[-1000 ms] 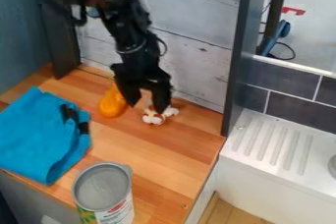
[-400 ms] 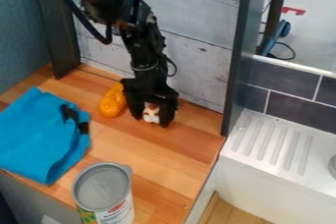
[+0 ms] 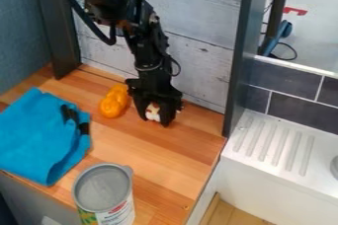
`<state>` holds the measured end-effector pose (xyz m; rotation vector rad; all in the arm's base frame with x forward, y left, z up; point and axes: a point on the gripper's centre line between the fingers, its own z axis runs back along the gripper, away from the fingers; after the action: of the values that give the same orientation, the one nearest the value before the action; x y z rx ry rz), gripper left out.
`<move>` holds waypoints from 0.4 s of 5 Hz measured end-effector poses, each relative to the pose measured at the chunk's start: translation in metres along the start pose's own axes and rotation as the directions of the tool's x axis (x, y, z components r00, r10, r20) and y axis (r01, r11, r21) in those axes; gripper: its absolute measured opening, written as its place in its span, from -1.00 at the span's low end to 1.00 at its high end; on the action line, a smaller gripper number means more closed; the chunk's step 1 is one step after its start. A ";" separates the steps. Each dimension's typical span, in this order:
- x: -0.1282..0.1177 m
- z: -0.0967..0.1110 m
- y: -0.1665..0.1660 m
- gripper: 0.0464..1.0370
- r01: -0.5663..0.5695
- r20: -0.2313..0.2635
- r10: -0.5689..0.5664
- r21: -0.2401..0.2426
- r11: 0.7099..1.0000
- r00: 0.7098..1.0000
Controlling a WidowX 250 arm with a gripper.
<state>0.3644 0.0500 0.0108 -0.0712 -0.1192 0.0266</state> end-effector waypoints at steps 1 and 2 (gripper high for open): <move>-0.015 0.029 -0.010 0.24 0.039 0.020 -0.038 -0.031 0.999 0.999; -0.030 0.071 -0.019 0.24 0.081 0.044 -0.078 -0.076 0.994 0.996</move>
<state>0.3267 0.0348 0.0793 -0.1434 -0.1640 -0.0560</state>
